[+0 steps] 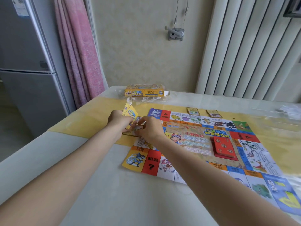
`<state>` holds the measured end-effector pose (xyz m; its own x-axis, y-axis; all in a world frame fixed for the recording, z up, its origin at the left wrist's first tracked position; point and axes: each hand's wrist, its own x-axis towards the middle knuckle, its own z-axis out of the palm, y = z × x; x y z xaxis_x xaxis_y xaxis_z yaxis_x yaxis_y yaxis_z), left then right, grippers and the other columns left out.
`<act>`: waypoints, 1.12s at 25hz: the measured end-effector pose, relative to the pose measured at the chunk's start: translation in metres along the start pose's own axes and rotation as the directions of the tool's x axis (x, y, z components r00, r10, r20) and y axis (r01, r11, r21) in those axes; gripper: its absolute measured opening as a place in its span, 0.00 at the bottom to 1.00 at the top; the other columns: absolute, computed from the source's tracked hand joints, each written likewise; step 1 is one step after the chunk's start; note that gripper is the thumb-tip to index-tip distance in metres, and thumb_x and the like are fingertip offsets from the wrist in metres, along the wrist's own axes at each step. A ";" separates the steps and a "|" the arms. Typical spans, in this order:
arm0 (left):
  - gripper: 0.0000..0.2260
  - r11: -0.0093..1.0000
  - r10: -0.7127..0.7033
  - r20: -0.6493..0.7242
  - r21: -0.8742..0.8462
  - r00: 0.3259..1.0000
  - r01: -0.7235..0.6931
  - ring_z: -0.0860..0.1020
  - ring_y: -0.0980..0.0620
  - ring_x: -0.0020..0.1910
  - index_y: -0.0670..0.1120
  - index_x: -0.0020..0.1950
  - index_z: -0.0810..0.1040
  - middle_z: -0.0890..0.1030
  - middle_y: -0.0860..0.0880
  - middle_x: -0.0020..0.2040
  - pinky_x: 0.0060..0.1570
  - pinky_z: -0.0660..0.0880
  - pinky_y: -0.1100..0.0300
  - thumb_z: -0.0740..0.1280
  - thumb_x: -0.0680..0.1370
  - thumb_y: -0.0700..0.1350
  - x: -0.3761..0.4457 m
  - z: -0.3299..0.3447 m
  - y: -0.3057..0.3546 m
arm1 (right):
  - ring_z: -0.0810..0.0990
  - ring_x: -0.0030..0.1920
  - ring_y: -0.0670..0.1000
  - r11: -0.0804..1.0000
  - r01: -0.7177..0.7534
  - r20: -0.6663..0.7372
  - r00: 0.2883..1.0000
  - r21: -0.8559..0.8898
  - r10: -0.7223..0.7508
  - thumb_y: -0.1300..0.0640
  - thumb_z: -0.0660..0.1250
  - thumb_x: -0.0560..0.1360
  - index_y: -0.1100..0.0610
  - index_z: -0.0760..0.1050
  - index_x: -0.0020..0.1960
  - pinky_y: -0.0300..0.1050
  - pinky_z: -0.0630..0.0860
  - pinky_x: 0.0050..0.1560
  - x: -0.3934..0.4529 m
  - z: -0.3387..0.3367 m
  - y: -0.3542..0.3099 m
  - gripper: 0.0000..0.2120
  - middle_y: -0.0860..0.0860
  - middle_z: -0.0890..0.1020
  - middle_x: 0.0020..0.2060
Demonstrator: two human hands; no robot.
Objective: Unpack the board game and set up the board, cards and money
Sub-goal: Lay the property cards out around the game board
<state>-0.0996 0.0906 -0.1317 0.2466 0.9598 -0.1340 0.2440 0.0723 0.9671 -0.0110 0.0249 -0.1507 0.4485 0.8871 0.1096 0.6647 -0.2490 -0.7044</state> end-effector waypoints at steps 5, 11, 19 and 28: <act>0.08 0.999 -0.021 -0.052 0.041 0.998 0.023 0.81 0.42 0.40 0.41 0.39 0.77 0.81 0.39 0.42 0.44 0.79 0.50 0.63 0.70 0.30 0.010 -0.004 -0.013 | 0.67 0.60 0.58 0.985 0.074 -0.004 0.997 -0.157 -0.075 0.50 0.68 0.73 0.57 0.78 0.55 0.46 0.66 0.57 0.000 0.006 -0.004 0.15 0.58 0.73 0.57; 0.08 0.998 -0.010 -0.030 0.054 1.000 0.012 0.81 0.44 0.38 0.39 0.46 0.77 0.81 0.41 0.38 0.43 0.79 0.53 0.62 0.72 0.30 0.005 0.000 -0.005 | 0.62 0.66 0.57 0.861 0.114 0.099 0.992 -0.496 -0.074 0.41 0.64 0.73 0.53 0.70 0.65 0.53 0.61 0.64 -0.010 -0.037 0.026 0.25 0.53 0.67 0.66; 0.11 0.997 -0.062 0.071 0.051 0.996 0.058 0.79 0.44 0.38 0.35 0.53 0.77 0.81 0.36 0.48 0.35 0.77 0.56 0.62 0.72 0.29 -0.010 0.013 -0.006 | 0.61 0.69 0.56 0.909 0.138 0.234 0.971 -0.393 -0.046 0.38 0.65 0.70 0.51 0.67 0.68 0.58 0.61 0.67 -0.017 -0.047 0.042 0.31 0.52 0.66 0.68; 0.07 0.998 -0.028 0.001 0.048 1.000 0.028 0.80 0.44 0.38 0.39 0.44 0.75 0.80 0.40 0.39 0.40 0.78 0.56 0.62 0.73 0.29 -0.011 0.010 0.003 | 0.60 0.69 0.57 0.905 0.123 0.256 0.967 -0.407 -0.016 0.39 0.66 0.70 0.50 0.68 0.67 0.57 0.60 0.66 -0.018 -0.052 0.037 0.30 0.53 0.65 0.68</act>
<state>-0.0925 0.0780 -0.1299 0.2406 0.9572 -0.1609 0.2953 0.0857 0.9516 0.0369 -0.0201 -0.1426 0.2700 0.9609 -0.0621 0.8999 -0.2748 -0.3387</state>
